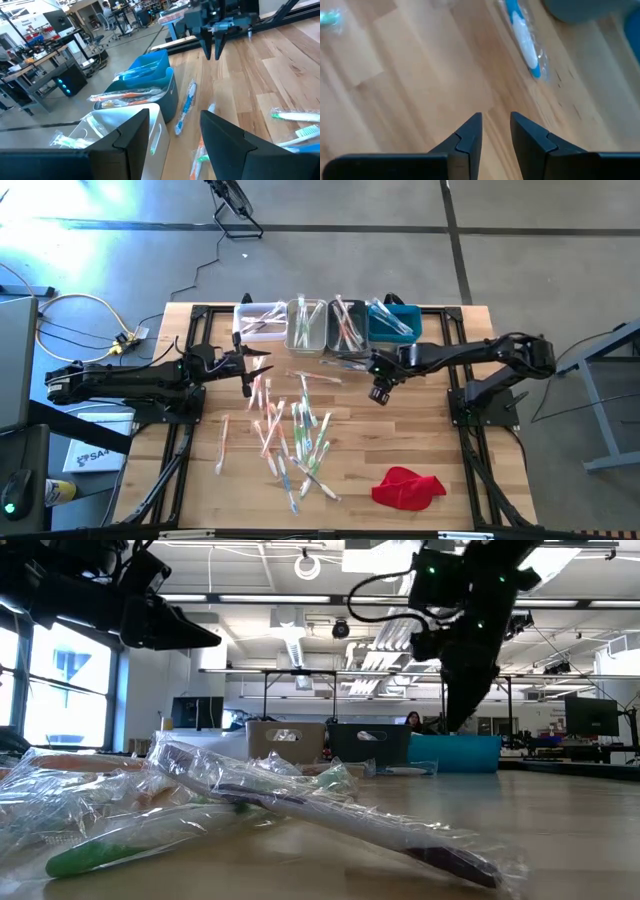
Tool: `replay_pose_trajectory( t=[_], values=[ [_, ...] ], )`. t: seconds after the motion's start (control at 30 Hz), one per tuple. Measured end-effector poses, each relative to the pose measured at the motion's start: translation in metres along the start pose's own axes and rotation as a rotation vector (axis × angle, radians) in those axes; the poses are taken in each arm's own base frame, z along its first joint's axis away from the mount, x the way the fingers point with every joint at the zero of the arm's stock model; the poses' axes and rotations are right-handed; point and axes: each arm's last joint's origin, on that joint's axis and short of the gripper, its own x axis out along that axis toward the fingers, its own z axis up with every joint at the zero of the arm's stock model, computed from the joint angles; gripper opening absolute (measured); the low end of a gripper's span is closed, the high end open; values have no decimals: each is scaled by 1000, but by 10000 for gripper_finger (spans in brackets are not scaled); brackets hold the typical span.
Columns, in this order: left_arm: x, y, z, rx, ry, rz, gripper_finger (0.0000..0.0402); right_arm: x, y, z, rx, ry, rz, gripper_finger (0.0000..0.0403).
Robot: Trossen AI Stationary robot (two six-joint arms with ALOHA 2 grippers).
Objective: Pick & Place Toothbrushes
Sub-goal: Put the blue toothbrush into the blue bin
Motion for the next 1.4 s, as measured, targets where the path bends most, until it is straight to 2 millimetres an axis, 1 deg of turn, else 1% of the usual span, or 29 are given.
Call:
replay_pose_trajectory(
  t=[0.1, 0.17, 0.23, 0.43, 0.53, 0.7, 0.8, 1.0, 1.1, 1.3, 1.4],
  values=[
    [0, 0, 0, 0, 0, 0, 171, 12, -7, -16, 38, -69, 47, 94],
    [0, 0, 0, 0, 0, 0, 171, 16, -10, -22, 56, -155, 99, 94],
    [0, 0, 0, 0, -1, 0, 171, 20, -14, -29, 66, -219, 116, 94],
    [0, 0, 0, 0, -1, 0, 171, 31, -25, -40, 62, -376, 84, 94],
    [0, 0, 0, 0, -2, 0, 171, 37, -30, -48, 71, -366, 43, 94],
    [0, 0, 0, 0, -1, 0, 171, 38, -34, -47, 112, -391, -8, 94],
    [0, 0, 0, 0, -1, 0, 171, 37, -34, -45, 112, -413, -9, 105],
    [0, 0, 0, 0, -1, 0, 171, 35, -32, -41, 51, -458, 8, 166],
    [0, 0, 0, 0, -1, 0, 171, 35, -32, -40, 38, -468, 9, 187],
    [0, 0, 0, 0, -2, 0, 171, 37, -31, -38, 27, -489, 11, 195],
    [0, 0, 0, 0, -2, 0, 171, 42, -30, -36, 27, -489, 10, 195]
  ],
)
